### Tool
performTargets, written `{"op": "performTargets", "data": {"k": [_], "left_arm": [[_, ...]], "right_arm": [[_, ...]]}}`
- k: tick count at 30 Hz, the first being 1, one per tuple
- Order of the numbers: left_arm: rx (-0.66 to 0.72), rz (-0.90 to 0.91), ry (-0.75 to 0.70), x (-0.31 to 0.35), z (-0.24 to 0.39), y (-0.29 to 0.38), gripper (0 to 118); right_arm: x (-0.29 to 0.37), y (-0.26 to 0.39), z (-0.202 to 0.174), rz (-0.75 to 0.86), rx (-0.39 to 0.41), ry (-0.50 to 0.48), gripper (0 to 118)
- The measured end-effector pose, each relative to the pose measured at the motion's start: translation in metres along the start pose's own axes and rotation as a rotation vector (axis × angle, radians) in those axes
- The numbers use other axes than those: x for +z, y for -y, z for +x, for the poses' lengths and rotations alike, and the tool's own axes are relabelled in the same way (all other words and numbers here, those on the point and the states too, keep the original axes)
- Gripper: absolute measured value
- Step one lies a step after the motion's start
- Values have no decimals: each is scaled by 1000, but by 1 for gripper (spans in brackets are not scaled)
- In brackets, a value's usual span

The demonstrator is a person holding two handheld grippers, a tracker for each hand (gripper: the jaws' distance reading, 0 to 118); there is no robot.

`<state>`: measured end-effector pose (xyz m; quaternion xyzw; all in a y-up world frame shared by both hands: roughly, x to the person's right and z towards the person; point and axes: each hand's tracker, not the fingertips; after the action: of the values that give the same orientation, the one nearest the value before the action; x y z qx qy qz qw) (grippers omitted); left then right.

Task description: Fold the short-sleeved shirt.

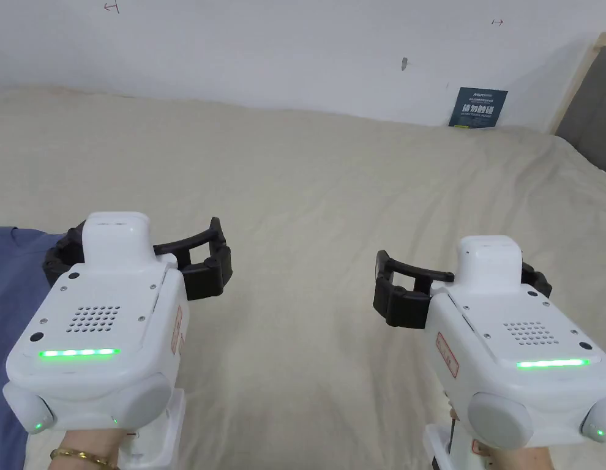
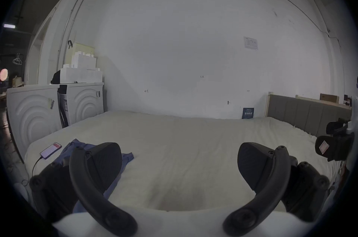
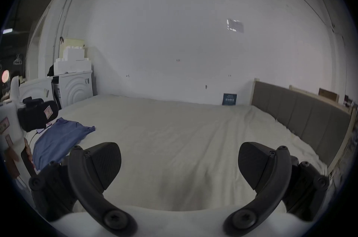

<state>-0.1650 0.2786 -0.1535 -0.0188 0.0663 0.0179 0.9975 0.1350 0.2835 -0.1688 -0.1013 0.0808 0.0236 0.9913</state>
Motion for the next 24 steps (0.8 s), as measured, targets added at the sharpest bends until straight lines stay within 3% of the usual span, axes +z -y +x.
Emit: {"op": "performTargets", "data": {"k": [7, 18, 24], "left_arm": [[-84, -24, 20, -2, 5, 14, 118], [-94, -68, 48, -3, 6, 23, 117], [-99, -74, 49, 0, 7, 19, 90]], "right_arm": [[-3, 9, 4, -24, -59, 40, 118], [-3, 4, 2, -15, -38, 56, 118], [-3, -2, 3, -37, -50, 42, 117]]}}
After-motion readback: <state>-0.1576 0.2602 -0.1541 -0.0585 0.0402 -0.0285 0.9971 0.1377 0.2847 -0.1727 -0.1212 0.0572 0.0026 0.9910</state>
